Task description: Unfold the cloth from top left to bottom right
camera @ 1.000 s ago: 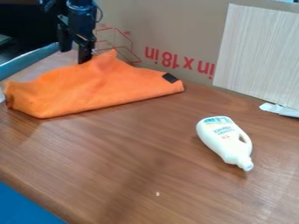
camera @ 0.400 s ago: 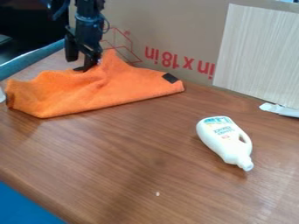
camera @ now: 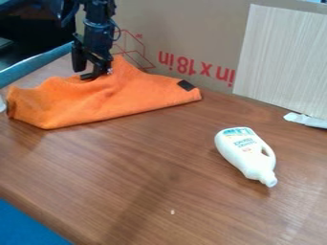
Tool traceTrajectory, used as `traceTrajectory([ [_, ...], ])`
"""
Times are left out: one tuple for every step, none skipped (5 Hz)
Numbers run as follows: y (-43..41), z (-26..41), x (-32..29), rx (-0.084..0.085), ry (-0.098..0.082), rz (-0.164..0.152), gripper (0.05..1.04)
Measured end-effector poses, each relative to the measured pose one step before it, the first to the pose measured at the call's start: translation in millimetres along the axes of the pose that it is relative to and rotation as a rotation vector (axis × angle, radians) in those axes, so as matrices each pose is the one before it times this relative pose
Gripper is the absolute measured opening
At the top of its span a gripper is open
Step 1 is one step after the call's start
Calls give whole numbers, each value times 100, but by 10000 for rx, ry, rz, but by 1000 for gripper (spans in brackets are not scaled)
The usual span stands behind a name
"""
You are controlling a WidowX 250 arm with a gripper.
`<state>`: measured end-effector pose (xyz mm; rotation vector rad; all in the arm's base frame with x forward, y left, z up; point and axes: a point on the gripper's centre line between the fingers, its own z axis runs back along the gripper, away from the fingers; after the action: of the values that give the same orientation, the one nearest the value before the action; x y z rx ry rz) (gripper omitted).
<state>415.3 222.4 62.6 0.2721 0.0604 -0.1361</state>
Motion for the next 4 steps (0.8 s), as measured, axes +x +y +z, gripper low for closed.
traceTrajectory([
  [13,-43,235,-63,73,98,686],
  [39,-20,61,-12,31,108,385],
  [-11,-69,21,0,-1,42,178],
  [-228,-153,-78,-4,-48,-60,80],
])
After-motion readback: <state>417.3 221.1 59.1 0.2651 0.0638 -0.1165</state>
